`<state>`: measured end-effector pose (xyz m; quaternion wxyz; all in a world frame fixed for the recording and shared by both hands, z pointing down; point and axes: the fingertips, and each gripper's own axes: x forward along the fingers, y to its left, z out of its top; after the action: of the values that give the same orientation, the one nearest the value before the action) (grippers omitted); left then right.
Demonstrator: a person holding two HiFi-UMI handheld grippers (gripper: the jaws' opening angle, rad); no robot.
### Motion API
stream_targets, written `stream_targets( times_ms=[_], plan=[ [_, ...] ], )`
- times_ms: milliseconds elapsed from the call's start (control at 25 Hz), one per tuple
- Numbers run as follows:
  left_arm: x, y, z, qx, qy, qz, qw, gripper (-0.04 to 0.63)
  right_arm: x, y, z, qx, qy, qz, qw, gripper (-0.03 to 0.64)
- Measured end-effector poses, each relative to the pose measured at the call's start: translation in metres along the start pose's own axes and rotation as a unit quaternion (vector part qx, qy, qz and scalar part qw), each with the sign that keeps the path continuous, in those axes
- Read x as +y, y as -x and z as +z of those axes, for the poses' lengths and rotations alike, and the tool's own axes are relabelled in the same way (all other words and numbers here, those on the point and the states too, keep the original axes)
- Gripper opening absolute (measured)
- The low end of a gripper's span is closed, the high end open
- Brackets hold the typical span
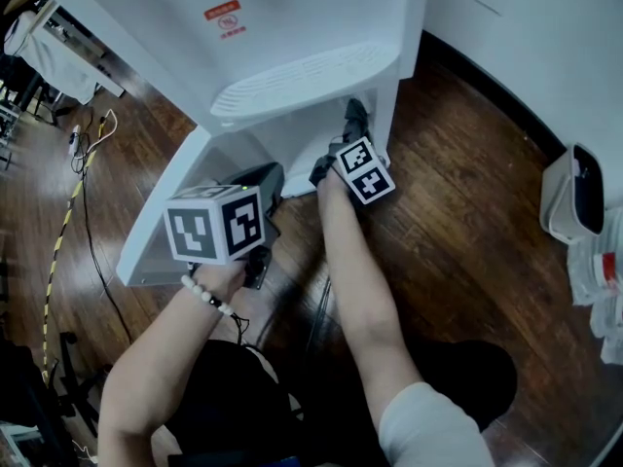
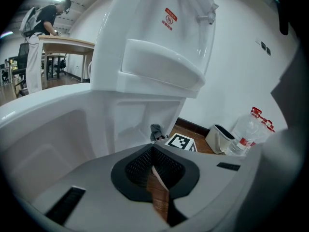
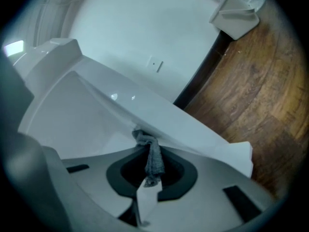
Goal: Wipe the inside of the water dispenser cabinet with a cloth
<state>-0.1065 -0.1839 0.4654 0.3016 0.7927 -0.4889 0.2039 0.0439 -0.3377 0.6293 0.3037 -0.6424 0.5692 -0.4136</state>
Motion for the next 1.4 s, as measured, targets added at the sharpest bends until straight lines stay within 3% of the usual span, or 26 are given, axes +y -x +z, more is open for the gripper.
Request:
stream_targets(
  times_ms=[520,1040,1240,1400],
  plan=[
    [-0.004,0.001,0.001,-0.003,-0.004,-0.003,1.0,-0.002,-0.069,0.006,-0.021,0.027,-0.087,-0.084,0.992,0.034],
    [-0.009,0.003,0.004,-0.007,-0.01,-0.006,0.9999,-0.002,0.043,0.029,0.022,-0.005,-0.056,0.055,0.997,0.034],
    [-0.009,0.004,0.006,-0.01,-0.01,-0.006,0.9999,-0.002,0.095,0.045,0.058,-0.039,0.002,0.129,0.991,0.034],
    [-0.008,0.004,0.005,-0.011,-0.008,-0.006,0.9999,-0.002,0.125,0.059,0.085,-0.061,0.002,0.171,0.983,0.034]
  ],
)
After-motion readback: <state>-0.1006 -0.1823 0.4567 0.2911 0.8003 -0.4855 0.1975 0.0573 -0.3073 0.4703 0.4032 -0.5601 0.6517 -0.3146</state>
